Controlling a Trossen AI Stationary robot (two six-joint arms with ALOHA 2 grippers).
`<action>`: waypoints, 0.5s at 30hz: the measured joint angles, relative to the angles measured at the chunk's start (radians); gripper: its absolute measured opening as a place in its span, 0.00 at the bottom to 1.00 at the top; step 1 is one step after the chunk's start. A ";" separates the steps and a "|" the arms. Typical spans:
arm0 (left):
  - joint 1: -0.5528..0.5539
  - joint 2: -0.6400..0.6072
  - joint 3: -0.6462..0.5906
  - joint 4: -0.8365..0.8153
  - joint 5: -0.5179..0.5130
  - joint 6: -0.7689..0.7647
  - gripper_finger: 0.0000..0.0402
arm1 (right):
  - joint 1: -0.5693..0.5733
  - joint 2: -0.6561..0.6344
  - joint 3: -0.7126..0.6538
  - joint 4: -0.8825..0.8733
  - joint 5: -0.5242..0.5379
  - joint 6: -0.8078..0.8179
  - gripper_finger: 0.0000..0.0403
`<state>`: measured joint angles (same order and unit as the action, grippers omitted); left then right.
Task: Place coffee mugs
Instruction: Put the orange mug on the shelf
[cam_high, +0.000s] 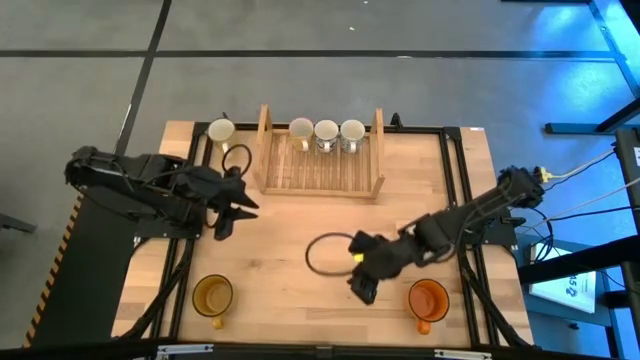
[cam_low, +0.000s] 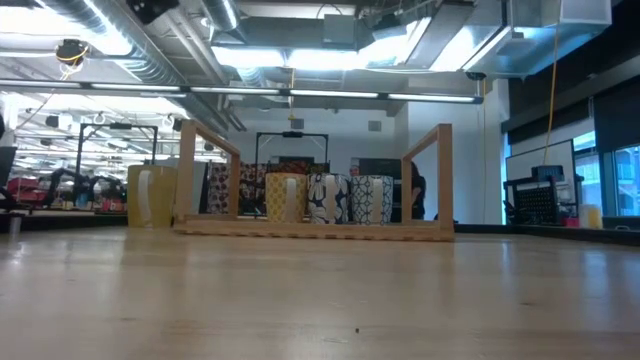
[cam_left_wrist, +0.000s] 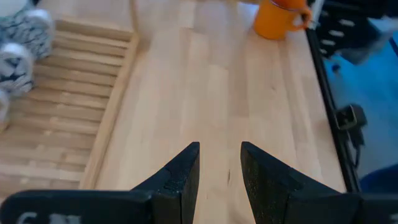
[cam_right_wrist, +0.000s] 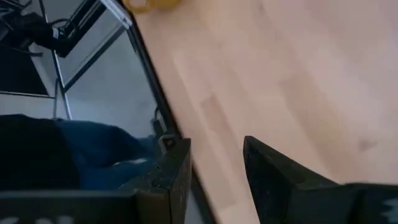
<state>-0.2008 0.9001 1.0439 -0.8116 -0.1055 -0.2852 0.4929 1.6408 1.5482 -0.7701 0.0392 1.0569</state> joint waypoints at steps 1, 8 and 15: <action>-0.017 0.000 0.000 0.000 -0.001 0.005 0.28 | 0.021 0.012 0.015 -0.010 0.011 0.033 0.33; -0.109 0.000 0.000 -0.006 -0.015 0.007 0.28 | 0.194 0.020 0.009 -0.072 0.163 0.427 0.33; -0.148 0.000 0.000 -0.006 -0.015 0.033 0.28 | 0.333 0.029 0.008 -0.206 0.178 0.841 0.33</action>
<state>-0.3488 0.9005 1.0439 -0.8181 -0.1208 -0.2519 0.8256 1.6699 1.5566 -0.9758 0.2169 1.8976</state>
